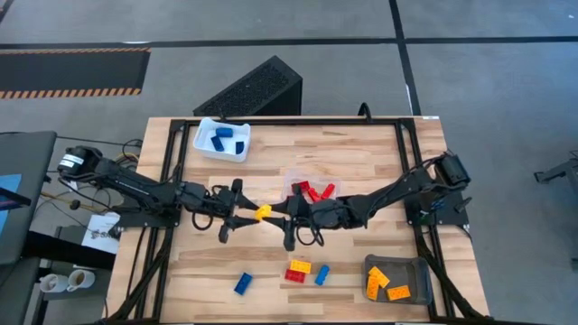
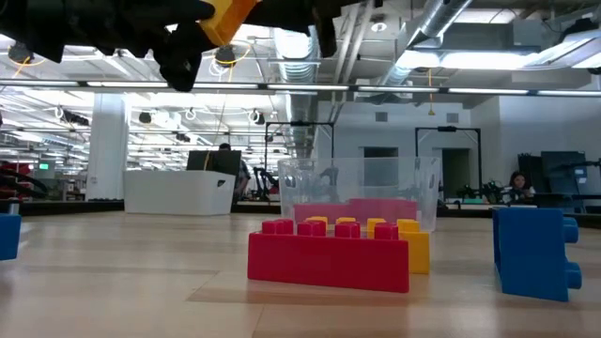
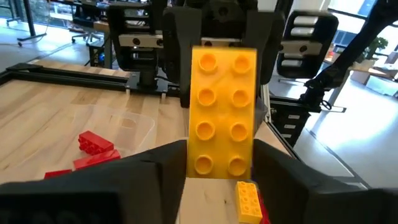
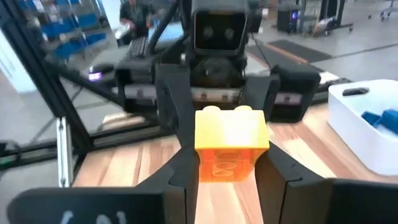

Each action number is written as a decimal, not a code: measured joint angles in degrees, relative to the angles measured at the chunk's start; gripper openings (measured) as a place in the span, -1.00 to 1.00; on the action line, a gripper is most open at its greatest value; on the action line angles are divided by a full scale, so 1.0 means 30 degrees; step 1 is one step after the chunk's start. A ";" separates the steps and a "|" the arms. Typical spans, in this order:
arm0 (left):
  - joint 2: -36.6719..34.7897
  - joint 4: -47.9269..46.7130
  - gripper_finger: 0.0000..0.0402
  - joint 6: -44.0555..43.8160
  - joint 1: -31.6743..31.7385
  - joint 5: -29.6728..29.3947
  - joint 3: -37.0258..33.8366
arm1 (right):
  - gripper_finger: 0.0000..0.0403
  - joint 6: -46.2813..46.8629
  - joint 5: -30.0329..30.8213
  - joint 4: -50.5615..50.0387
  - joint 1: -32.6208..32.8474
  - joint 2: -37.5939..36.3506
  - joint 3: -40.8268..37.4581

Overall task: Sort & place blocks by color
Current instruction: Put the yellow game piece into the black bin, then put the blue game piece into the white bin

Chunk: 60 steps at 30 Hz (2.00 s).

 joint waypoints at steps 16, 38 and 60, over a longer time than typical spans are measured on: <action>0.0000 0.0000 0.38 -0.0449 -0.0004 -0.0225 0.0002 | -0.37 0.1916 0.0058 -1.0207 0.2787 -0.5267 -0.0007; 0.0000 0.0254 0.36 -0.0464 0.0017 -0.1368 0.0007 | -0.37 2.3665 -0.5284 -2.5183 1.0334 -0.7071 0.0004; 0.0000 -0.1598 0.36 -0.1827 0.0017 -0.1429 0.0022 | 0.40 2.6501 -1.2860 -2.8529 0.8794 -0.5033 0.0000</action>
